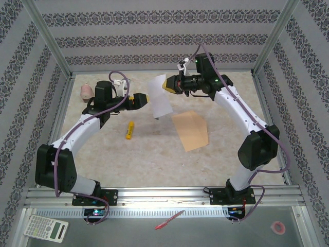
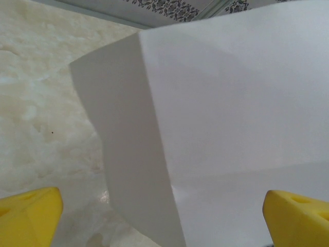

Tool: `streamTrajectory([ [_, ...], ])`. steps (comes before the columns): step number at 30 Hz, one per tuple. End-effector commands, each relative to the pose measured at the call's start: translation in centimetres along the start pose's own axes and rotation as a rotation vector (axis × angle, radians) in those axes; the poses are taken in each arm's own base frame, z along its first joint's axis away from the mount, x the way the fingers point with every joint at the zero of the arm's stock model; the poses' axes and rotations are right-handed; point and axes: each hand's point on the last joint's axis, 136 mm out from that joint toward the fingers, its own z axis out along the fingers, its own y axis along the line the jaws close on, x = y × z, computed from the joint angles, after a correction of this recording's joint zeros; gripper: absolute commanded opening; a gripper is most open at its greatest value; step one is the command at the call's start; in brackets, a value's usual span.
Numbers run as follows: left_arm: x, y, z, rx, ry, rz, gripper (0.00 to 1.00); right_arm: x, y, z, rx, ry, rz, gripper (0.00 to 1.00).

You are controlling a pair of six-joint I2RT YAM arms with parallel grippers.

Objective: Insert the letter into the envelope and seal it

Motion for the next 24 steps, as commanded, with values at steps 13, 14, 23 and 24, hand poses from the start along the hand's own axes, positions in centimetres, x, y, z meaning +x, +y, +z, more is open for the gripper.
streamTrajectory([
  [13,-3.9,-3.4,0.3,0.344,-0.139,-0.102,1.0,-0.5,3.8,0.0,-0.115,-0.038,-0.049,0.0],
  [14,-4.0,-3.7,0.3,0.37,-0.14,-0.109,1.0,-0.6,3.7,0.1,-0.116,-0.045,-0.046,0.0],
  [23,-5.1,-5.3,-0.4,0.438,-0.161,-0.106,1.0,-1.2,2.7,0.5,-0.137,-0.058,-0.019,0.0],
  [24,-5.2,-5.4,-0.5,0.443,-0.162,-0.104,1.0,-1.3,2.5,0.5,-0.138,-0.06,-0.016,0.0],
])
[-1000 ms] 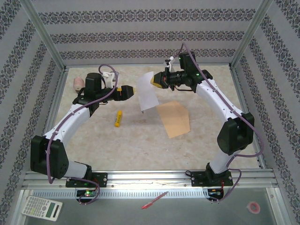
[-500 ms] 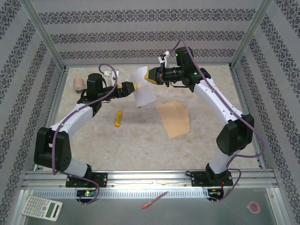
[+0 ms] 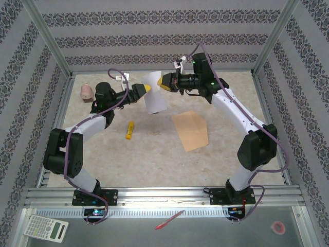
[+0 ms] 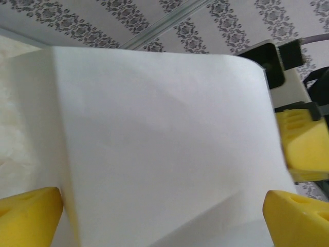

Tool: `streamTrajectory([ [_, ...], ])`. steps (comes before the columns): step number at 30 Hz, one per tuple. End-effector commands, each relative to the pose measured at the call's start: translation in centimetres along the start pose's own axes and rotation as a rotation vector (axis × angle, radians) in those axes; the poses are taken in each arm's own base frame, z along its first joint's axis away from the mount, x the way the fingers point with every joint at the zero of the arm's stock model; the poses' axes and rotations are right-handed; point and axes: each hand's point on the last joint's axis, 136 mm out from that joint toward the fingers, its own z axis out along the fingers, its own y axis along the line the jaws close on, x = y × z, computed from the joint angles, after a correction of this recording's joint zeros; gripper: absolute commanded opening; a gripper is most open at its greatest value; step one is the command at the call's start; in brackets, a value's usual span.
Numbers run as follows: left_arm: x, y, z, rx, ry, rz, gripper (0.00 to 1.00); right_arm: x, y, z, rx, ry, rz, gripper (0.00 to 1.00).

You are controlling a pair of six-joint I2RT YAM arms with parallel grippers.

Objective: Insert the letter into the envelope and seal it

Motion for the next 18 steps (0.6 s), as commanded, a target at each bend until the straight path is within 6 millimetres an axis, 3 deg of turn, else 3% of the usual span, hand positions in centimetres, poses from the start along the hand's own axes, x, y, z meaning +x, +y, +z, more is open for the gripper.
streamTrajectory([
  [1,-1.4,-3.5,-0.7,0.095,-0.023,0.071,1.0,-0.6,0.9,-0.5,-0.038,-0.023,-0.026,0.0],
  [12,-1.6,-5.5,-1.2,0.118,-0.028,0.1,1.0,-1.2,-2.3,-0.8,0.005,-0.046,0.011,0.0],
  [18,-2.0,-6.5,-1.3,0.127,-0.026,0.125,0.8,-0.9,-3.8,-1.0,0.029,-0.052,0.018,0.0],
])
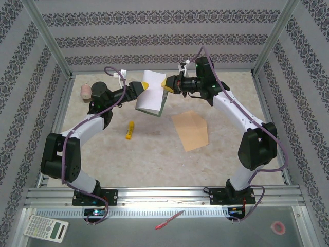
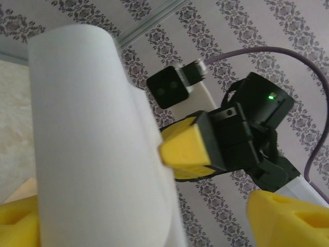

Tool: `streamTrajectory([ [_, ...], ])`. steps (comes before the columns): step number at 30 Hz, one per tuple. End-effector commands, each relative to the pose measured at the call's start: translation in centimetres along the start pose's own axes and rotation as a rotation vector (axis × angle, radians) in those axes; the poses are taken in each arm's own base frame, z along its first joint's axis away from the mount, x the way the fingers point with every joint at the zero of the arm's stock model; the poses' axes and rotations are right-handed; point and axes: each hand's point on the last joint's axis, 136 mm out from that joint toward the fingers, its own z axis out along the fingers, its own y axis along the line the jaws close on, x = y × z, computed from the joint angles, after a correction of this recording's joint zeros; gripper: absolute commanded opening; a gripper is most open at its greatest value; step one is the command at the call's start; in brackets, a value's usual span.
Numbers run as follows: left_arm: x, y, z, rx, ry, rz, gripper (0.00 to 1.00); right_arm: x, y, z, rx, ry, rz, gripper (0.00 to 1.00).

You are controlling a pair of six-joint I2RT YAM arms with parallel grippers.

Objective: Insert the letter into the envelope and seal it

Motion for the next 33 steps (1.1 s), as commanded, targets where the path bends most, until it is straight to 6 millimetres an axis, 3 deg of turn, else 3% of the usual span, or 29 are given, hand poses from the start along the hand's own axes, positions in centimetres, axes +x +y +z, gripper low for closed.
streamTrajectory([
  [1,-1.3,-2.7,-0.4,0.053,-0.005,0.089,0.78,-0.1,-0.2,-0.4,0.001,-0.018,-0.035,0.0],
  [10,-0.8,-2.6,-0.3,0.041,0.027,0.1,0.67,-0.2,-0.4,-0.7,0.006,-0.028,-0.057,0.0],
  [16,-0.4,-2.0,-0.5,0.007,0.041,0.109,0.51,-0.1,0.1,-1.0,0.002,-0.035,-0.088,0.0],
  [21,-0.3,-1.8,-0.5,-0.004,0.046,0.116,0.44,-0.3,0.6,-1.2,-0.003,-0.042,-0.1,0.0],
  [28,-0.2,-1.8,-0.6,-0.014,0.049,0.124,0.38,-0.4,1.3,-1.7,-0.011,-0.059,-0.123,0.0],
  [33,-0.3,-1.8,-0.6,-0.018,0.042,0.132,0.33,-0.4,1.5,-2.1,-0.011,-0.068,-0.133,0.09],
])
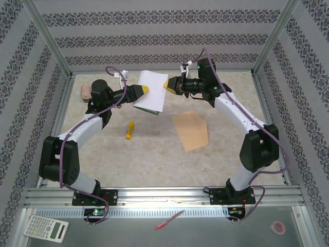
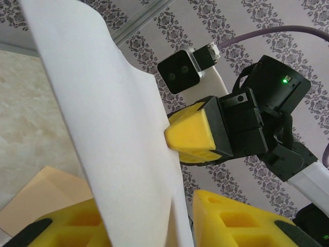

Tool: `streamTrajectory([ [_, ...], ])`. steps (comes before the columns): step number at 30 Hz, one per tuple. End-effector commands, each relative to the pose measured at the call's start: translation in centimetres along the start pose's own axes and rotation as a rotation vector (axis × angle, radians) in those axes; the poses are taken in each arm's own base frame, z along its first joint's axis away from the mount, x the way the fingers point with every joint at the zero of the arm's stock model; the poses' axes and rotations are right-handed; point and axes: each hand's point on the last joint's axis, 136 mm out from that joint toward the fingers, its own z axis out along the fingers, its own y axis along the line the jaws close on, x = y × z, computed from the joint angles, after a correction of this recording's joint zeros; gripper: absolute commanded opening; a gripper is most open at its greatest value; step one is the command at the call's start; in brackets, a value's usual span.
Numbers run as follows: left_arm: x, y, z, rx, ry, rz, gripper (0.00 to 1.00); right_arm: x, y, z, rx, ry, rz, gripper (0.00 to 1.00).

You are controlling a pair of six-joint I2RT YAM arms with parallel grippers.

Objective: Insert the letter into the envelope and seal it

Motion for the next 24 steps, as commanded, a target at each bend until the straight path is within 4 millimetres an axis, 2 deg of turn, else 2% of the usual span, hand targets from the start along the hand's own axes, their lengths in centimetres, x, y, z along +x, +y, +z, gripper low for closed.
streamTrajectory([
  [1,-1.4,-2.3,-0.6,0.027,-0.023,0.087,0.33,-0.5,1.7,-1.5,-0.023,-0.043,-0.074,0.12],
  [5,-1.7,-2.5,-0.7,0.026,-0.035,0.098,0.31,-0.4,1.5,-1.6,-0.017,-0.047,-0.072,0.29],
  [7,-1.8,-2.6,-0.8,0.029,-0.039,0.102,0.29,-0.4,1.4,-1.7,-0.013,-0.051,-0.075,0.45],
  [8,-1.8,-2.7,-0.7,0.029,-0.04,0.104,0.29,-0.4,1.2,-1.7,-0.009,-0.055,-0.077,0.5],
  [15,-2.0,-2.7,-0.7,0.045,-0.052,0.095,0.25,-0.5,0.4,-1.1,-0.015,-0.049,-0.058,0.51],
  [19,-2.3,-2.8,-0.7,0.048,-0.061,0.096,0.17,-0.7,0.3,-1.2,-0.007,-0.06,-0.073,0.64],
  [24,-2.6,-3.1,-0.6,0.051,-0.065,0.103,0.17,-0.3,-0.3,-1.7,0.011,-0.06,-0.135,0.79],
])
